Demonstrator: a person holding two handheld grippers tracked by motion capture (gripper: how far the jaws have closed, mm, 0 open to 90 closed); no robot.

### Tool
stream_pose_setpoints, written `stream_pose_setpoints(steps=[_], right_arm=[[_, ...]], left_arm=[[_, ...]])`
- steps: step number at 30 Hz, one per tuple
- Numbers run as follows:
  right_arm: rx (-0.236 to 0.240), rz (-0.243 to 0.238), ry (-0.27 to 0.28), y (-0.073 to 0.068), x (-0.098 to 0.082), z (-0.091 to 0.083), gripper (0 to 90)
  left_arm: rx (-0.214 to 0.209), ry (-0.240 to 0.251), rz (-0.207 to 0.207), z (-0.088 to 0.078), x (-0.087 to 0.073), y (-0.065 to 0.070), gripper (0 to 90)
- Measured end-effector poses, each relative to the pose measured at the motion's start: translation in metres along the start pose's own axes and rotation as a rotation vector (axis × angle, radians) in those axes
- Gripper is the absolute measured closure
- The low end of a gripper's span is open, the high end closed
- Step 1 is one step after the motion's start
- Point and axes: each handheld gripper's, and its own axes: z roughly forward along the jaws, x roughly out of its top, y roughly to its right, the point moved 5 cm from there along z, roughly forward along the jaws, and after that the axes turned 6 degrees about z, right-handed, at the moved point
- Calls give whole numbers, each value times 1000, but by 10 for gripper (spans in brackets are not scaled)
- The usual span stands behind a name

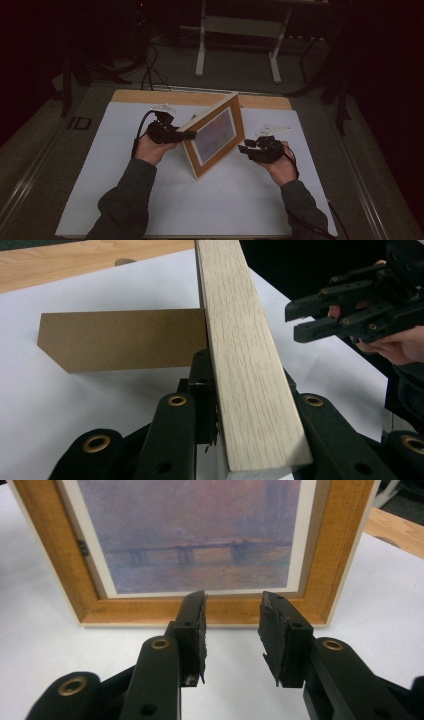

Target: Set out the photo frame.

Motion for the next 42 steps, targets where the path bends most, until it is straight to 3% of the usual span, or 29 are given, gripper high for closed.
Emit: stream_pose_setpoints(steps=[19, 42], right_arm=[[-45, 12, 16, 18, 14, -2, 625], [-40, 94, 60, 50, 47, -2, 625]], left_arm=[[-53, -28, 25, -5, -1, -4, 740], [-111, -48, 56, -8, -2, -7, 744]])
